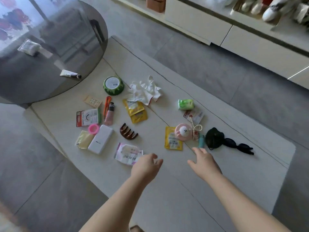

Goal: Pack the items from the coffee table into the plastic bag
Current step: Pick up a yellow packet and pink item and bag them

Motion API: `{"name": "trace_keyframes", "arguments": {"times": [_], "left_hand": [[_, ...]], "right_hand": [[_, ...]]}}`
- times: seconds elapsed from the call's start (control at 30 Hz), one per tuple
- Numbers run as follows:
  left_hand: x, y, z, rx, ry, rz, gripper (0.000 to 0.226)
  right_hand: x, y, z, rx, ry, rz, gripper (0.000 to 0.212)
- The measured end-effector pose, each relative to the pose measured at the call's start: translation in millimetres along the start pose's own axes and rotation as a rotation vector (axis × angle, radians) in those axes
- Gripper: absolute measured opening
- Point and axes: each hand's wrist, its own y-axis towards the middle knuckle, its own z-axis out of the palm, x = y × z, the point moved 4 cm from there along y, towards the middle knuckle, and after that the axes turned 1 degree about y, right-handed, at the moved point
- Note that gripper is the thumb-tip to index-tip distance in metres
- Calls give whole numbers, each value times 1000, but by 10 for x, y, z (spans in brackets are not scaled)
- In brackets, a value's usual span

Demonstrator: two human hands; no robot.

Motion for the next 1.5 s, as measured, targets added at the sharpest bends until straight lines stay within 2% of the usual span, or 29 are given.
{"name": "trace_keyframes", "arguments": {"times": [0.17,0.33,0.47,0.57,0.63,0.73,0.8,0.9,1.0,1.17,1.37,1.5], "left_hand": [[-161,775,300,35,-51,-16,50],[-303,1242,541,-6,-199,-51,55],[-395,1422,621,-84,-376,-97,44],[-411,1493,676,-43,-468,-161,34],[-372,1504,697,-17,-470,-178,21],[-230,1453,676,-52,-484,-216,9],[-145,1361,619,-74,-577,-245,10],[-51,1147,471,-71,-792,-279,16],[72,889,214,-125,-815,-255,6],[395,283,-236,-236,-905,-260,4],[1041,-653,-537,-310,-1177,-366,10],[1727,-1312,-608,-450,-1305,-490,11]], "right_hand": [[14,690,169,-6,-84,-66,63],[180,1237,246,-77,-140,-142,72],[235,1501,339,-80,-229,-138,83],[224,1547,401,-140,-219,-86,71],[212,1517,425,-175,-231,-85,71],[220,1390,440,-210,-224,-109,64],[260,1248,408,-222,-158,-110,57],[368,992,326,-164,-23,-134,58],[539,730,223,-107,59,-174,65],[1018,259,85,-48,63,-245,82],[1736,-495,153,14,75,-396,82],[2276,-1050,422,125,51,-518,78]]}}
